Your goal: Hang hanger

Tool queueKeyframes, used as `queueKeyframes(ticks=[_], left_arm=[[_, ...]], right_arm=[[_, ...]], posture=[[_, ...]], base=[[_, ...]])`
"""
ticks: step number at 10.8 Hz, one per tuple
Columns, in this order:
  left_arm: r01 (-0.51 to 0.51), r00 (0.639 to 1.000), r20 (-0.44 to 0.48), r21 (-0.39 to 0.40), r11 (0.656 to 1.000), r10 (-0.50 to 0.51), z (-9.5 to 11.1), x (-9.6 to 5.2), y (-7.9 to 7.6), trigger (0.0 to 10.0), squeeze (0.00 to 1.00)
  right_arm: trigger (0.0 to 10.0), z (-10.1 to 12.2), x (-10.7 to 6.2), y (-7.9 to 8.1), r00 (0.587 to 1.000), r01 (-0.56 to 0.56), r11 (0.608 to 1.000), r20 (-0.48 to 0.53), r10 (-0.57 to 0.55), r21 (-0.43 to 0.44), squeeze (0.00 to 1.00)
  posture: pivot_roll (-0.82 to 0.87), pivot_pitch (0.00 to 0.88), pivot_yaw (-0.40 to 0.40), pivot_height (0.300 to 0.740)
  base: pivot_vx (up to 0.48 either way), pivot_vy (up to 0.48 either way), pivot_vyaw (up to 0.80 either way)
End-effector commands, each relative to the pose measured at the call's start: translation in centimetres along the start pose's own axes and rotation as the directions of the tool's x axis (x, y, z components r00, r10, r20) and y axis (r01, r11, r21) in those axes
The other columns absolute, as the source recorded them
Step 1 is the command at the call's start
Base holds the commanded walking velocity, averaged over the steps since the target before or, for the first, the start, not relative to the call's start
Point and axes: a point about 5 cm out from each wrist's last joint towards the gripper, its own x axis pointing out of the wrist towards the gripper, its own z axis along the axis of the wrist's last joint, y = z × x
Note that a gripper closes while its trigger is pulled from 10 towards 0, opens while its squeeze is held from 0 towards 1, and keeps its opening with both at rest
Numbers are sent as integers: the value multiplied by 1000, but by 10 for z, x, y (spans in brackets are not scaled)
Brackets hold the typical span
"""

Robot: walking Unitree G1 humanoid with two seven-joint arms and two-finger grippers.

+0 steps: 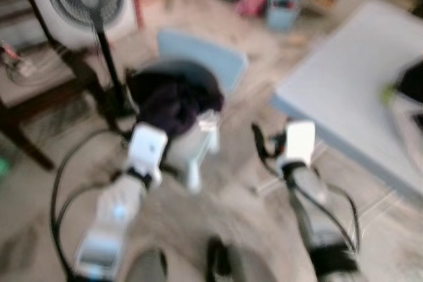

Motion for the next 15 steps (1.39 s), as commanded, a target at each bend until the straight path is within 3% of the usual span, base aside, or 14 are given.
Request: queueKeyframes(ticks=[1, 5, 7, 9, 11, 13, 15], left_arm=[[16, 1000, 8, -6, 1000, -16, 1, 0, -4, 10000, 0], [34, 999, 21, 1, 999, -34, 4, 2, -7, 10000, 0], [44, 997, 61, -10, 999, -43, 18, 7, -9, 10000, 0], [3, 1000, -1, -72, 997, -3, 9, 9, -1, 10000, 0], [17, 1000, -2, -172, 985, -17, 12, 12, 3, 10000, 0], [34, 999, 9, -153, 988, -33, 15, 14, 3, 10000, 0], [32, 999, -2, -161, 986, -33, 14, 16, 2, 10000, 0]], right_arm=[[10000, -1, -1, -5, 1000, 10, 1000, -10, -11, -12, 0], [10000, -2, -1, -5, 1000, 12, 1000, -14, -12, -15, 0], [10000, -4, -1, -5, 1000, 11, 1000, -20, -12, -15, 0], [10000, -6, -1, -4, 999, 21, 1000, -31, -22, -10, 0], [10000, -5, 1, -2, 999, 15, 1000, -32, -15, -8, 0], [10000, -4, 3, -1, 1000, 12, 1000, -29, -12, -10, 0], [10000, -4, 3, -2, 1000, 11, 1000, -29, -11, -15, 0]], posture=[[33, 140, -87, 740], [27, 131, -91, 740], [27, 131, -91, 740], [28, 132, -82, 740], [27, 139, -76, 740], [26, 142, -73, 740], [22, 144, -79, 740]], base=[[-334, 0, 0], [-133, 0, 0], [0, 0, 0], [0, 0, 0], [0, 0, -688], [0, 261, 0], [0, 285, -800]])
